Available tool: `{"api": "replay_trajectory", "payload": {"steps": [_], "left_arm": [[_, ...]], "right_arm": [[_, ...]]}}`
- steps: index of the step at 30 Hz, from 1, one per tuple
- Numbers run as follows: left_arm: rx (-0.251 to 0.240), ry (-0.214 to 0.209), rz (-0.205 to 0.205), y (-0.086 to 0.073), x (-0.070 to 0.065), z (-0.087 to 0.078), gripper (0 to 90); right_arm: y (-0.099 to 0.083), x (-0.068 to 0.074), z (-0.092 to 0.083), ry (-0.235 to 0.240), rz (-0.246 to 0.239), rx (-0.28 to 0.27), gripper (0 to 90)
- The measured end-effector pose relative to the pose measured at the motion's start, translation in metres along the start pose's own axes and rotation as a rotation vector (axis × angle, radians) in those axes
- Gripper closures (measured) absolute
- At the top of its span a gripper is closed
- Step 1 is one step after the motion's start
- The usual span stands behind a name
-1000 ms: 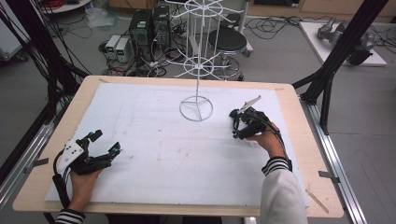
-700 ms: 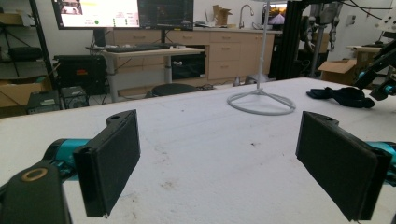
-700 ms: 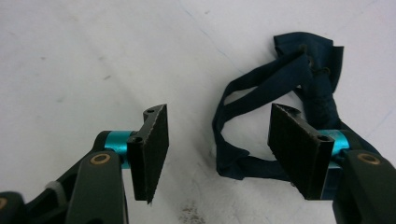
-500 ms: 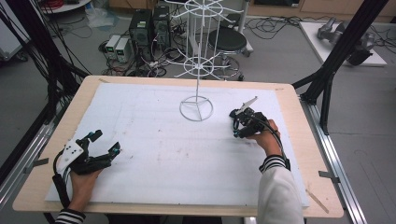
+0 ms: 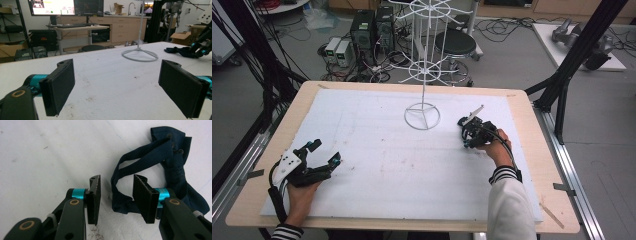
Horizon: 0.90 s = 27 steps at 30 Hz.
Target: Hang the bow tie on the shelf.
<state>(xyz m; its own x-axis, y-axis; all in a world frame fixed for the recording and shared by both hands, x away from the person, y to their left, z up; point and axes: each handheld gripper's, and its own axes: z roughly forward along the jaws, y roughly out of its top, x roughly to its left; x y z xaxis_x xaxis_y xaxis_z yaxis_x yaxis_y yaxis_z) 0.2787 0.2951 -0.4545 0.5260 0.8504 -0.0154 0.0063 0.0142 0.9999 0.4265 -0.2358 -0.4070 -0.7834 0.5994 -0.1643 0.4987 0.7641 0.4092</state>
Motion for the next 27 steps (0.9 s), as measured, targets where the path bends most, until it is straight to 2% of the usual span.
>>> {"api": "replay_trajectory", "payload": {"steps": [6,9,19,27], "left_arm": [[0.0,0.0,0.0,0.0,0.0001,0.0,14.0],[0.0,0.0,-0.002,0.0,0.0,0.0,14.1],[-0.001,0.0,-0.003,0.0,0.0001,0.0,14.1],[-0.001,0.0,-0.003,0.0,0.0001,0.0,14.1]], "right_arm": [[-0.0005,-0.0005,0.0023,-0.003,0.003,0.007,57.5],[-0.001,-0.0012,0.0029,0.0,0.02,0.01,57.1],[0.0002,-0.0004,0.0052,-0.026,-0.014,0.038,70.3],[0.0011,0.0014,0.0071,-0.027,-0.038,0.054,72.7]]}}
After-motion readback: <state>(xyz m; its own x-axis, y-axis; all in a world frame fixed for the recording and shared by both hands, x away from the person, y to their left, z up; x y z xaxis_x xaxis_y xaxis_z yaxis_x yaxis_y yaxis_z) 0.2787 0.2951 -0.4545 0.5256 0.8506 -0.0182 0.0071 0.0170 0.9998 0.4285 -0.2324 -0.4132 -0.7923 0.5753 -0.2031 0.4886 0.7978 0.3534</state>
